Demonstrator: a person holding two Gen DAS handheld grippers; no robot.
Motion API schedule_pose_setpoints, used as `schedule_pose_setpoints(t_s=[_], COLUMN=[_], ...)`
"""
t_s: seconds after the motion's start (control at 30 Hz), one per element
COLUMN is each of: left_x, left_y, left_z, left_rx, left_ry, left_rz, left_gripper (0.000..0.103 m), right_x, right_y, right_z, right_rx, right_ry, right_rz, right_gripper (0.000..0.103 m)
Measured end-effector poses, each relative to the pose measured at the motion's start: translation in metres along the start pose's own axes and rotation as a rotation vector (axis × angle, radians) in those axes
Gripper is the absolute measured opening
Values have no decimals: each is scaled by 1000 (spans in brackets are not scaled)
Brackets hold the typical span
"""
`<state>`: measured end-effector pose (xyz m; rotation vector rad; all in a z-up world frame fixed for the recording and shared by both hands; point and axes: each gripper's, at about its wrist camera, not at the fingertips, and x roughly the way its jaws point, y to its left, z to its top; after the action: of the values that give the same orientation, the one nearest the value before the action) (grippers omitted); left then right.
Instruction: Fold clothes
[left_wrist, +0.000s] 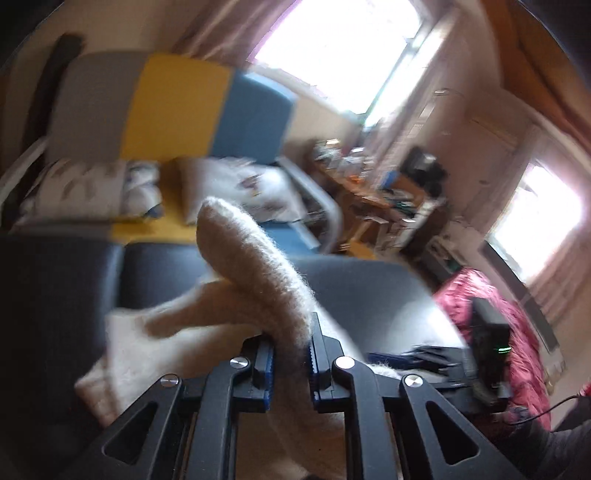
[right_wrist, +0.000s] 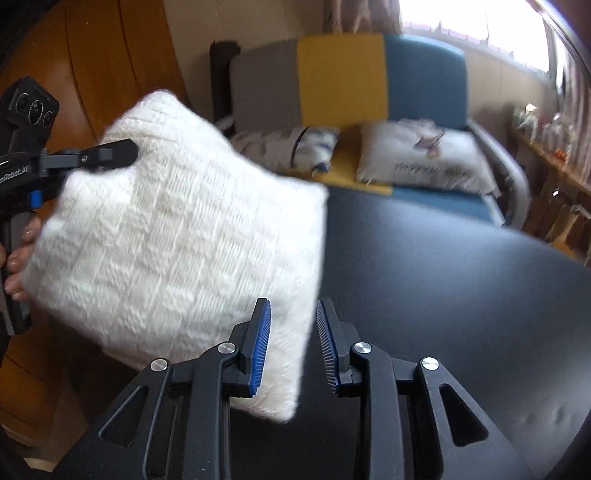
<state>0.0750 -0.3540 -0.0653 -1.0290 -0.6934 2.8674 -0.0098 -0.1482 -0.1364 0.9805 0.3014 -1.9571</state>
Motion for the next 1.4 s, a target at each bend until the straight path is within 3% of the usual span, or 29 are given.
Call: schedule_pose_setpoints(t_s=[0.1,0.17,0.3,0.37,0.43,0.6,0.73,0.8,0.87,1.0,1.13,1.3,1.4], left_x=[9,9,-12,-21,-34,-52,-22,-20,-32,-34,-23,-9,10], left_y=[46,70,73,62,48,6,70,94,99,109,145,179,183], left_z=[-32,-55,-72,-67,-59,-57,-91,-105,-108,-97,-74,-44,-30], left_rx=[-93,-175,-234,-166,-93,155,-147,-278,-318,-367,-510,-544,-529], left_ry=[48,53,-51,-87,-132,-210,-47,-40,-77,-71,-68,-64,-6], left_rz=[100,120,45,60,54,180,199,164,134,84,-43,-115,-123], left_gripper=[13,14,14,15,15,15,20,25,26,26,29,35,41], right_x=[9,14,27,41,72,83,91,88,86,72,69,80,87], right_y=[10,17,33,44,54,75,81,85,89,95,112,116,119], right_z=[12,22,43,56,68,64,56,55,57,83,95,84,77], right_rx=[-29,-48,-94,-124,-147,-210,-237,-258,-281,-284,-331,-365,-385], right_ry=[-4,-9,-13,-2,91,140,150,130,143,154,148,168,180], right_rz=[23,37,55,61,79,73,87,107,100,116,101,86,77], right_gripper=[29,29,29,29,29,30,35,35,35,35,43,48,49])
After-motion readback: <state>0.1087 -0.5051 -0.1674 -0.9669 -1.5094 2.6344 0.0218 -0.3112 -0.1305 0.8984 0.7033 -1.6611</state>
